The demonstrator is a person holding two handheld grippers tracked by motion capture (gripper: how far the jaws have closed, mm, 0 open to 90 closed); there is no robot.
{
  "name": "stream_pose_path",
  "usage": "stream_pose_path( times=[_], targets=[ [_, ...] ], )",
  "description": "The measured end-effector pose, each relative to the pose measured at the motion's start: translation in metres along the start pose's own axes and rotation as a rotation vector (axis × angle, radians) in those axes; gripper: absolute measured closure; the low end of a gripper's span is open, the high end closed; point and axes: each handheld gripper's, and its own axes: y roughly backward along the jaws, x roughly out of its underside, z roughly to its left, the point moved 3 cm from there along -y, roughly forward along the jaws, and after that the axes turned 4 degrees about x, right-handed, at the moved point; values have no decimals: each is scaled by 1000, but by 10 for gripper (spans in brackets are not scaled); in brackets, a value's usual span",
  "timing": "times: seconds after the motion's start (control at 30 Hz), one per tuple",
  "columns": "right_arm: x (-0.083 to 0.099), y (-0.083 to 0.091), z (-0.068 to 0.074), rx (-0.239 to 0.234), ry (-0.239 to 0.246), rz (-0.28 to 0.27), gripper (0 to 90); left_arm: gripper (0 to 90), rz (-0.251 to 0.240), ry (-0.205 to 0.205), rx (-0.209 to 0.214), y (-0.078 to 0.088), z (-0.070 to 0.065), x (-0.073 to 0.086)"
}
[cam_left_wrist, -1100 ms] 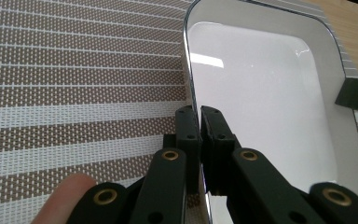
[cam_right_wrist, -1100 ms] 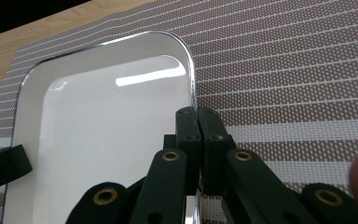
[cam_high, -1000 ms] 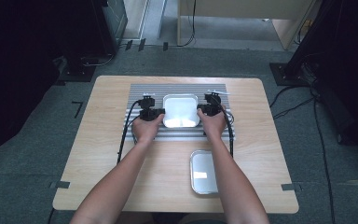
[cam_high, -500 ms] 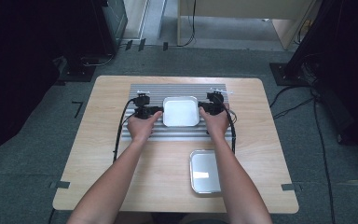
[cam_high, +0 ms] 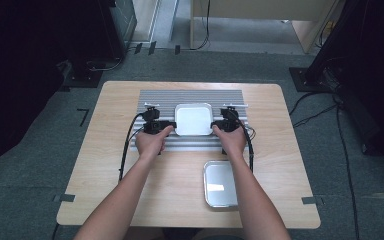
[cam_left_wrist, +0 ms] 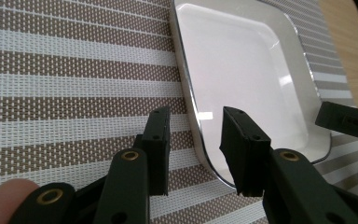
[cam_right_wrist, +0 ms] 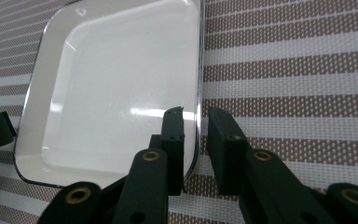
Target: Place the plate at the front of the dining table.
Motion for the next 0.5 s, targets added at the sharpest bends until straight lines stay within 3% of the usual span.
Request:
stream_pose_path(
  times=[0.13,0.23,0.33,0.5],
  targets=[
    [2,-4,1,9,-26,10,874,697,29,-18,-13,-6,0,2],
    [2,-5,1,5,-74,-4,887,748,32,-24,-11,-11,-3,3],
    [2,-8,4,10,-82,-20,891,774,25,-40,-41,-13,-6,0],
    [0,-11,6,4,-109,-29,890,786,18,-31,-57,-15,-3,-8]
  ],
)
